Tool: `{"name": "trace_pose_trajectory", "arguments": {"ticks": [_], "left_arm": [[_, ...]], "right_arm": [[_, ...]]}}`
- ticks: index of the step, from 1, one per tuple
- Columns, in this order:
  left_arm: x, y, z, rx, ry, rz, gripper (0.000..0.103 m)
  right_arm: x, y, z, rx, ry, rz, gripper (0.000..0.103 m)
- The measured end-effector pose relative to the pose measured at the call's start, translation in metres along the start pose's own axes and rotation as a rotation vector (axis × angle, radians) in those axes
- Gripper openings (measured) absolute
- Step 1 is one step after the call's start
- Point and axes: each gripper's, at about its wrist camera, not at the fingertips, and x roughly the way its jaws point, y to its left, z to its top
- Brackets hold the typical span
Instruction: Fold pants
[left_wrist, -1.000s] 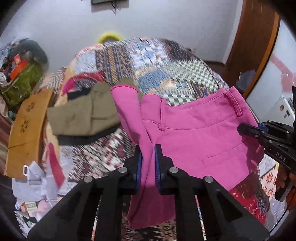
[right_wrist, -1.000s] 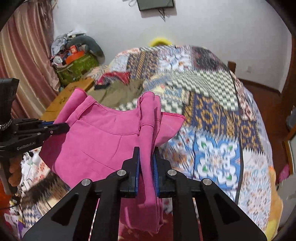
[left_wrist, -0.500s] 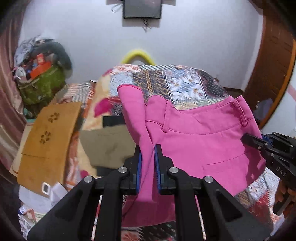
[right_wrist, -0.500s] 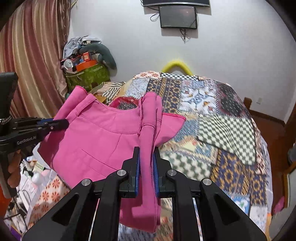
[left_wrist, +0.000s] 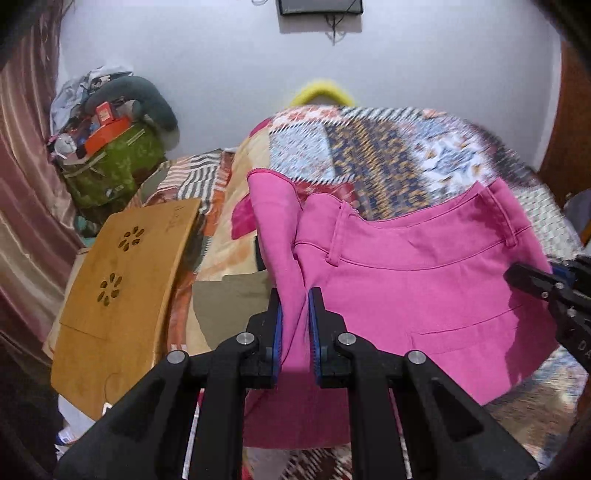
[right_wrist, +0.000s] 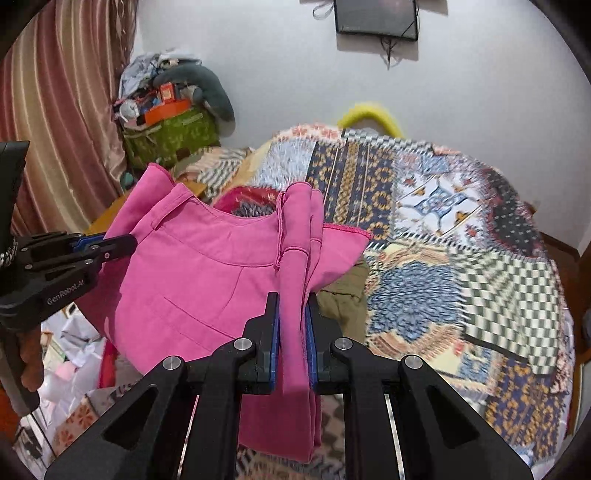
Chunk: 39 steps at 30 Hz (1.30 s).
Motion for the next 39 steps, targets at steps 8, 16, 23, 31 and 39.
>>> {"name": "trace_pose_trajectory", "arguments": {"ticks": [8, 16, 23, 31, 39], "left_arm": [[0.080, 0.005, -0.020, 0.004, 0.098, 0.014, 0.014], [0.098, 0.031, -0.039, -0.038, 0.130, 0.024, 0.042], [0.083, 0.056, -0.052, -0.066, 0.167, 0.079, 0.045], [0.009, 0.058, -0.061, -0.029, 0.139, 0.039, 0.045], [-0.145, 0.031, -0.058, 0.026, -0.080, -0.041, 0.045]], "right_arm": [[0.073, 0.002, -0.010, -0.013, 0.026, -0.076, 0.011], [0.092, -0.007, -0.022, -0.029, 0.103, -0.085, 0.013], [0.077, -0.015, -0.038, -0.013, 0.163, -0.167, 0.019], [0.014, 0.010, -0.042, -0.017, 0.088, -0.142, 0.019], [-0.110, 0.057, -0.041, 0.002, -0.166, -0.050, 0.019]]}}
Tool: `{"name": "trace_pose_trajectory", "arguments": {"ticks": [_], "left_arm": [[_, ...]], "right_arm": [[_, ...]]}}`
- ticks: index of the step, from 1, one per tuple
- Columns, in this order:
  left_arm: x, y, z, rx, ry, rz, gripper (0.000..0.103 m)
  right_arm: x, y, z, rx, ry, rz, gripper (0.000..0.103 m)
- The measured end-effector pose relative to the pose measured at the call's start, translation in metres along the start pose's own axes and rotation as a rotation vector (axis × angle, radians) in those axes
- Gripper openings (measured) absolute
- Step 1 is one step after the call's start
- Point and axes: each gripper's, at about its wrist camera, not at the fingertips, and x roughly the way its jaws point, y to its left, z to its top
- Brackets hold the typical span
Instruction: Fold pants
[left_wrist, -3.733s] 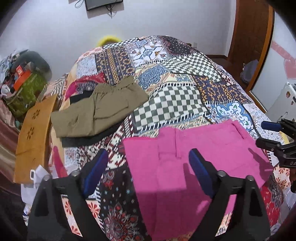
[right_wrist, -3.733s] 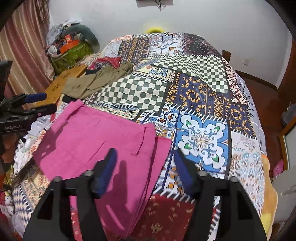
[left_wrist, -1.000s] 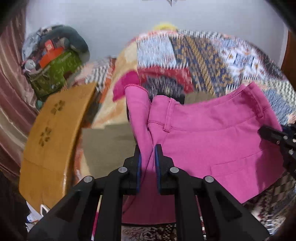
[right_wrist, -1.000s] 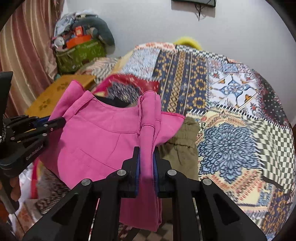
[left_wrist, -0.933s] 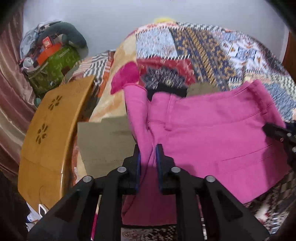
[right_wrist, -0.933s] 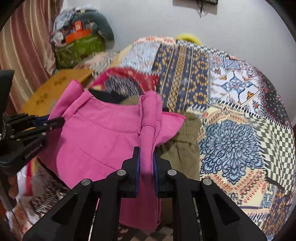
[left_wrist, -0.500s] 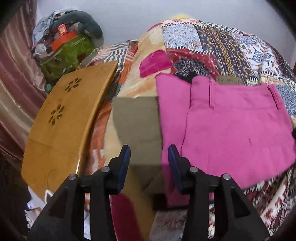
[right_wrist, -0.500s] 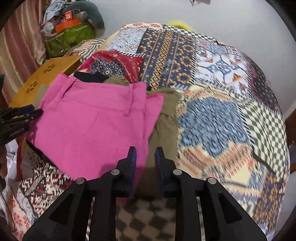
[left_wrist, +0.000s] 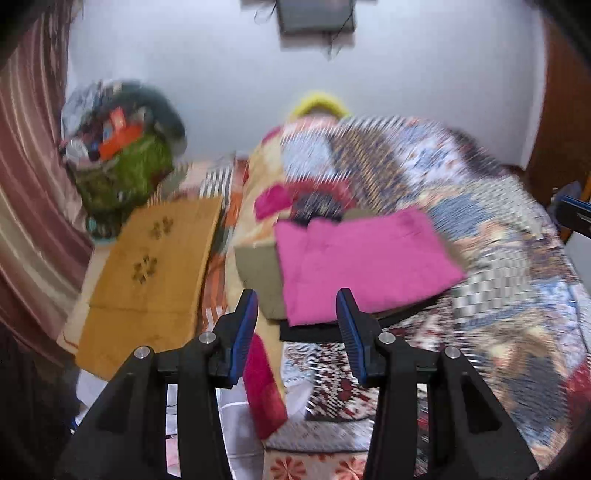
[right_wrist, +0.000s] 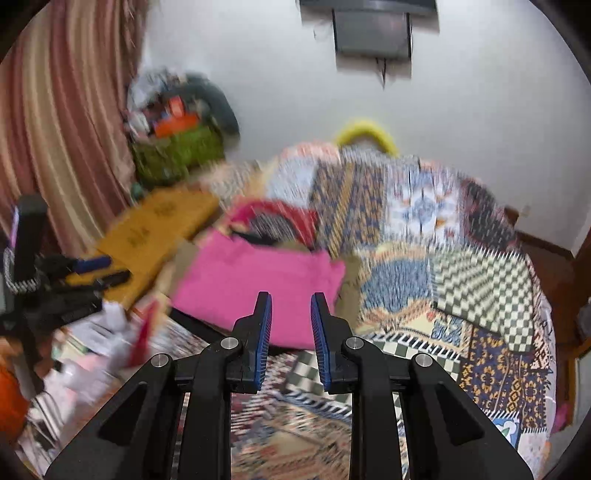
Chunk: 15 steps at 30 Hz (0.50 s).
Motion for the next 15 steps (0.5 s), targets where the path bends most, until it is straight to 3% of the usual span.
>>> {"name": "trace_pose_trajectory", "arguments": {"ticks": [7, 15], "left_arm": [[-0.145, -0.024, -0.002, 0.010, -0.250, -0.053, 0.045], [-0.250, -0.041, -0.032, -0.055, -0.438, -0.076, 0.047]], "right_arm": [[-0.119, 0.037, -0.001, -0.032, -0.230, 0.053, 0.019], [-0.208, 0.066, -0.030, -0.044, -0.413, 0.103, 0.019]]}}
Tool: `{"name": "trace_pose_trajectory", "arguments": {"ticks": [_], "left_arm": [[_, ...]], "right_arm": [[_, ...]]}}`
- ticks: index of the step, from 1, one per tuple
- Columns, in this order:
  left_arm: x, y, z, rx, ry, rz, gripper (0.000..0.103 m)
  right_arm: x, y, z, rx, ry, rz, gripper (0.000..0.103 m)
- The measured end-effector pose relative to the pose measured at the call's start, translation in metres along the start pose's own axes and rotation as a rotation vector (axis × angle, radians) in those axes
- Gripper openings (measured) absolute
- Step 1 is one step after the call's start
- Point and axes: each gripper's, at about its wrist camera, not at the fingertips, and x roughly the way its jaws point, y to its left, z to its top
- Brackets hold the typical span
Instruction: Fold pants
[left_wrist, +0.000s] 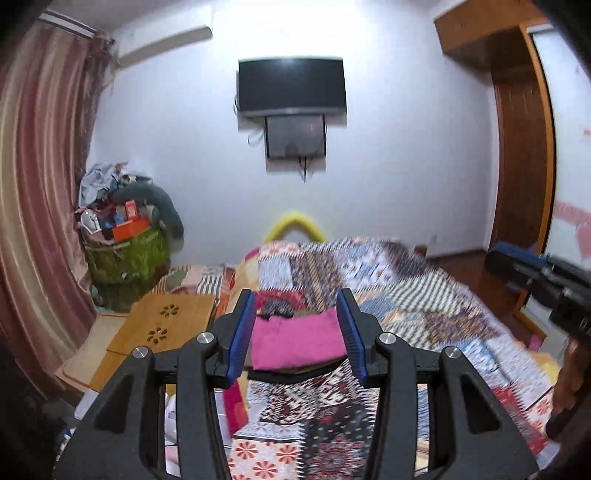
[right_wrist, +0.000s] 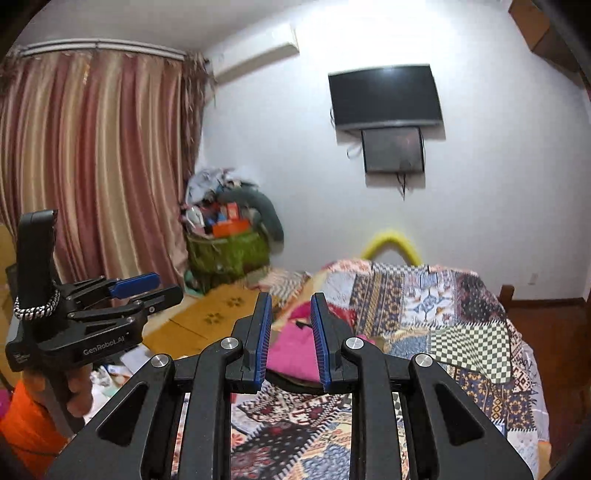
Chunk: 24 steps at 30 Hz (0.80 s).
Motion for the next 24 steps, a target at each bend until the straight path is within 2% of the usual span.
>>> {"name": "trace_pose_trajectory", "arguments": {"ticks": [3, 5, 8, 9, 11, 13, 15, 17, 18, 24], "left_arm": [[-0.028, -0.005, 0.000, -0.028, -0.049, 0.000, 0.055], [-0.044, -0.009, -0.001, -0.031, -0.081, 0.013, 0.058], [-0.064, -0.011, -0.001, -0.040, -0.123, 0.025, 0.069], [-0.069, -0.012, -0.002, -0.036, -0.137, 0.033, 0.074], [-0.079, -0.015, -0.003, -0.026, -0.164, 0.054, 0.086], [-0.087, -0.017, -0.006, -0.023, -0.184, 0.058, 0.098], [-0.094, -0.017, -0.008, -0.026, -0.195, 0.055, 0.102], [-0.099, -0.017, -0.009, -0.022, -0.208, 0.066, 0.103], [-0.101, -0.018, -0.009, -0.018, -0.212, 0.074, 0.103], [-0.105, -0.014, -0.012, -0.033, -0.202, 0.057, 0.103]], "right_arm": [[-0.023, 0.011, -0.003, -0.026, -0.050, -0.021, 0.024], [-0.036, 0.016, -0.004, -0.048, -0.079, -0.041, 0.047], [-0.048, 0.022, -0.007, -0.069, -0.115, -0.065, 0.064], [-0.051, 0.022, -0.007, -0.072, -0.120, -0.073, 0.067], [-0.052, 0.021, -0.007, -0.068, -0.129, -0.089, 0.081], [-0.056, 0.021, -0.006, -0.056, -0.141, -0.097, 0.087], [-0.060, 0.020, -0.003, -0.040, -0.146, -0.094, 0.091], [-0.062, 0.020, -0.002, -0.026, -0.149, -0.088, 0.101], [-0.065, 0.021, -0.004, -0.022, -0.156, -0.089, 0.103], [-0.074, 0.028, -0.012, -0.018, -0.167, -0.109, 0.103]]}}
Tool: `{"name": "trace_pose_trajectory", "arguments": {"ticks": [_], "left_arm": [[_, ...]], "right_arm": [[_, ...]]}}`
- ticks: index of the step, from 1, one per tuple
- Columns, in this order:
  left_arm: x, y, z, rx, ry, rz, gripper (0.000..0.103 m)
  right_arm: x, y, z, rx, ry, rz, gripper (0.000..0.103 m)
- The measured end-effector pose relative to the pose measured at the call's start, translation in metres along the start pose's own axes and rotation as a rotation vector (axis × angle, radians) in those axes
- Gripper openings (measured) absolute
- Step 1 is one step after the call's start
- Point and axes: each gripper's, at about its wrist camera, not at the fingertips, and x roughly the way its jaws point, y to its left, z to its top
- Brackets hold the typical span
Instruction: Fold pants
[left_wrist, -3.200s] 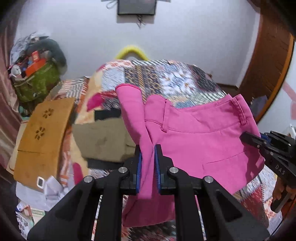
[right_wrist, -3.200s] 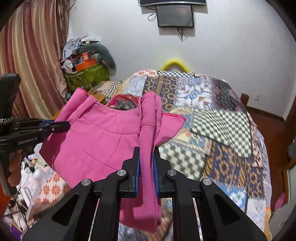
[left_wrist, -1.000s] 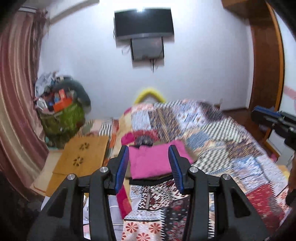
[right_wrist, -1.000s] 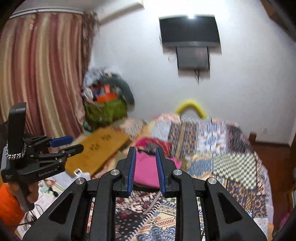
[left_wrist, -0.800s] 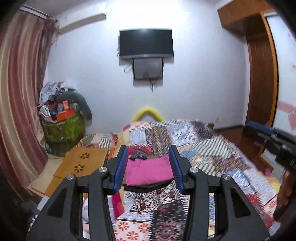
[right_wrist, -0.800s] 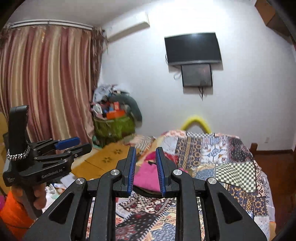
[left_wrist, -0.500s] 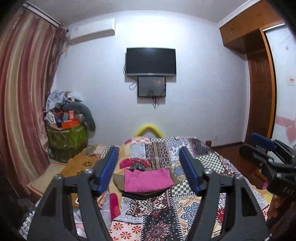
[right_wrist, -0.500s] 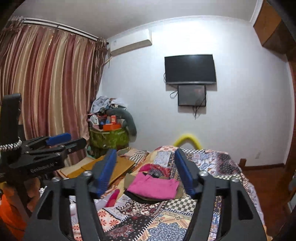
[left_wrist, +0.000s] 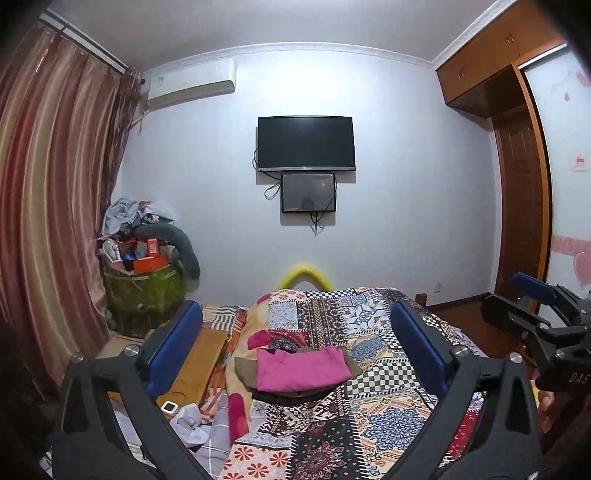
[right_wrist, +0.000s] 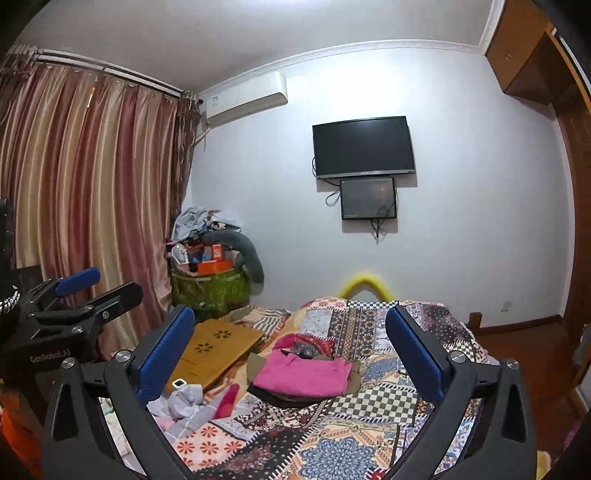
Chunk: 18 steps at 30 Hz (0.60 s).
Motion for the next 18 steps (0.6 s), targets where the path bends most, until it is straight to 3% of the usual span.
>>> {"name": "trace_pose_trajectory", "arguments": {"ticks": [18], "left_arm": [[0.012, 0.000, -0.009, -0.018, 0.033, -0.014, 0.103]], "right_arm": [[-0.003, -0.001, -0.006, 0.009, 0.018, -0.018, 0.103]]}}
